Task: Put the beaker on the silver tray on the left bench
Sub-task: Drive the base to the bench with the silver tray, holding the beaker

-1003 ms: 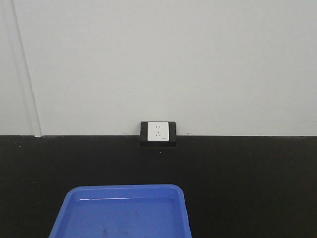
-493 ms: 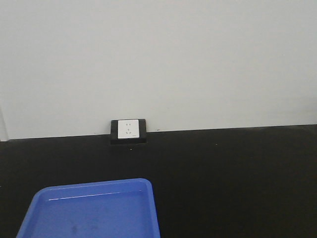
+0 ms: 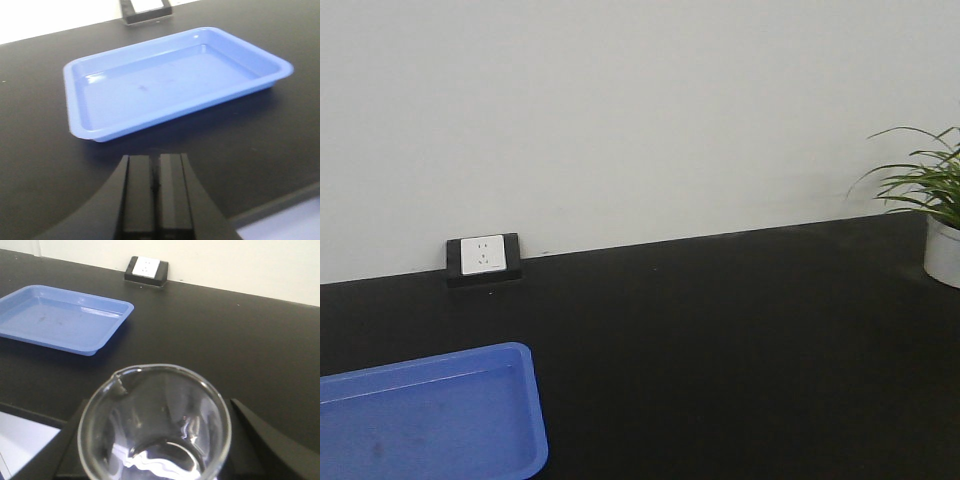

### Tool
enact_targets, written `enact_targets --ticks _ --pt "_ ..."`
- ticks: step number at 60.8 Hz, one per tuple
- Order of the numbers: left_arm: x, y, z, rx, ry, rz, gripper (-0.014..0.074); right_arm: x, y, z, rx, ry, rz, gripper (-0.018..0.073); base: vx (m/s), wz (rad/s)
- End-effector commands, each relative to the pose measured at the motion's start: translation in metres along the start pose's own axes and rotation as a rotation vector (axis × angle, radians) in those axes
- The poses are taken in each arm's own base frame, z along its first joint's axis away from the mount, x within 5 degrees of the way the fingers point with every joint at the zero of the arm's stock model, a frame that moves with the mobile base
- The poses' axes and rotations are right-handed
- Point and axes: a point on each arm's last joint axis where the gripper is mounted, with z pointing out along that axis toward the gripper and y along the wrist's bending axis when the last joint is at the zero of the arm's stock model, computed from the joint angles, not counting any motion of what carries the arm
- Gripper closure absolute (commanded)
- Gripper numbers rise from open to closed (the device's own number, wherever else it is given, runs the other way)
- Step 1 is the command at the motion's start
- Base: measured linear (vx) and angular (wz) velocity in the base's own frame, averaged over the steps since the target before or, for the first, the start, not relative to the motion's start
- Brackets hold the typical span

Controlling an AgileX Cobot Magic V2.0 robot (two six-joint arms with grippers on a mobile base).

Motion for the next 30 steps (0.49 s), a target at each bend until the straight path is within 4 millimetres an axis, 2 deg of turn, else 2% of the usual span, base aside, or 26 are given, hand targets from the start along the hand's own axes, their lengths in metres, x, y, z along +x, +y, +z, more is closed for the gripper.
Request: enact_targets --ticks 1,15,30 --pt "-0.0008 -0.0008 0.0016 0.007 -0.063 -0.002 0.0595 -0.0153 0.0023 -0.0025 -0.030 -0.081 -0.018 0.0573 -0.17 -0.22" --pt "-0.0008 -0.0008 0.0016 0.007 -0.063 -0.002 0.0595 -0.0153 0.0023 -0.0025 -0.030 -0.081 -0.018 0.0573 -0.20 -0.12" --pt "-0.0008 -0.0008 0.0016 0.007 -0.063 -0.002 0.0595 -0.0153 0.0023 -0.0025 -0.030 -0.081 -0.018 0.0573 -0.26 0.14"
